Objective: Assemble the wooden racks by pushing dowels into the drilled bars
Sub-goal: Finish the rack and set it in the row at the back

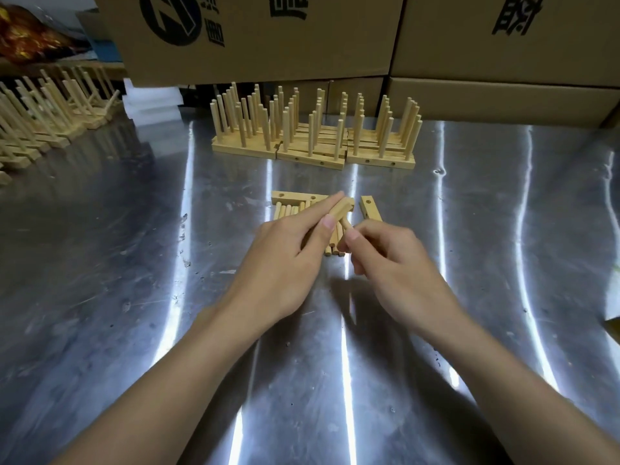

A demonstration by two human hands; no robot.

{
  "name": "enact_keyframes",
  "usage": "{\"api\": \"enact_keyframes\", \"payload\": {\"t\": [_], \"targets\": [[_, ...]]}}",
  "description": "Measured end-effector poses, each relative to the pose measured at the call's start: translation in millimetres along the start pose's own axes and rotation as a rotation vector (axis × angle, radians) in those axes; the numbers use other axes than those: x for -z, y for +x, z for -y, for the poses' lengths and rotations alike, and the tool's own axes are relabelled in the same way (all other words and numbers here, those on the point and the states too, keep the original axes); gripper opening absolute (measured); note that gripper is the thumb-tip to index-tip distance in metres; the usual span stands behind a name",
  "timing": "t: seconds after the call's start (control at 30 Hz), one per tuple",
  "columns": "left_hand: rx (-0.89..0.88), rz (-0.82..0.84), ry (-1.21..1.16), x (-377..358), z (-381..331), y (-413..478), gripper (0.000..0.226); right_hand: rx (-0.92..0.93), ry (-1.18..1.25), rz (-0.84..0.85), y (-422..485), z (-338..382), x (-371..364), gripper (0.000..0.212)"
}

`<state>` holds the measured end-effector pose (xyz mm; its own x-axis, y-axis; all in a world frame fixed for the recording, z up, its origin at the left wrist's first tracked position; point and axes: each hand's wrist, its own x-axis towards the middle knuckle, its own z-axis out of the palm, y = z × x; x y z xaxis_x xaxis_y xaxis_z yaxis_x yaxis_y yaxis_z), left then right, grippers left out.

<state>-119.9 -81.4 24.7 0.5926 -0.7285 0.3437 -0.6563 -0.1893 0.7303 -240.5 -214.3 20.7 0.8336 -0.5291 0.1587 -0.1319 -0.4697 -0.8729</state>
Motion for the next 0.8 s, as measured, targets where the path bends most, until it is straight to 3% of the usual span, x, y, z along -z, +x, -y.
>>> {"api": "enact_keyframes", "payload": {"t": [0.17,0.23,0.3,0.37,0.4,0.43,0.5,0.67,0.8], "targets": [[0.072,-0.03,-0.1,-11,-4,-3,0.038,0.137,-0.285,-0.193,-5,-2,-13,0.034],[0.085,-0.011,-0.106,-8,-3,-1,0.038,0.177,-0.283,-0.195,-5,2,-14,0.036],[0.061,0.001,-0.094,-1,-2,-1,0.037,0.013,0.068,-0.084,-1,2,-8,0.041],[0.039,0.018,-0.119,1,0,-2,0.037,-0.393,0.78,0.179,3,7,4,0.04],[0.034,0.027,-0.138,1,1,-2,0.037,-0.545,0.992,0.28,4,9,10,0.038],[0.033,0.034,-0.156,-1,1,-3,0.037,-0.585,1.048,0.336,5,9,14,0.036],[0.047,0.04,-0.168,-7,0,-3,0.038,-0.5,0.898,0.312,7,5,18,0.036],[0.072,-0.024,-0.088,-17,1,-3,0.039,-0.043,-0.074,-0.106,2,-5,9,0.044],[0.066,-0.033,-0.084,-16,1,-4,0.038,0.021,-0.353,-0.095,-2,-4,-3,0.052]]}}
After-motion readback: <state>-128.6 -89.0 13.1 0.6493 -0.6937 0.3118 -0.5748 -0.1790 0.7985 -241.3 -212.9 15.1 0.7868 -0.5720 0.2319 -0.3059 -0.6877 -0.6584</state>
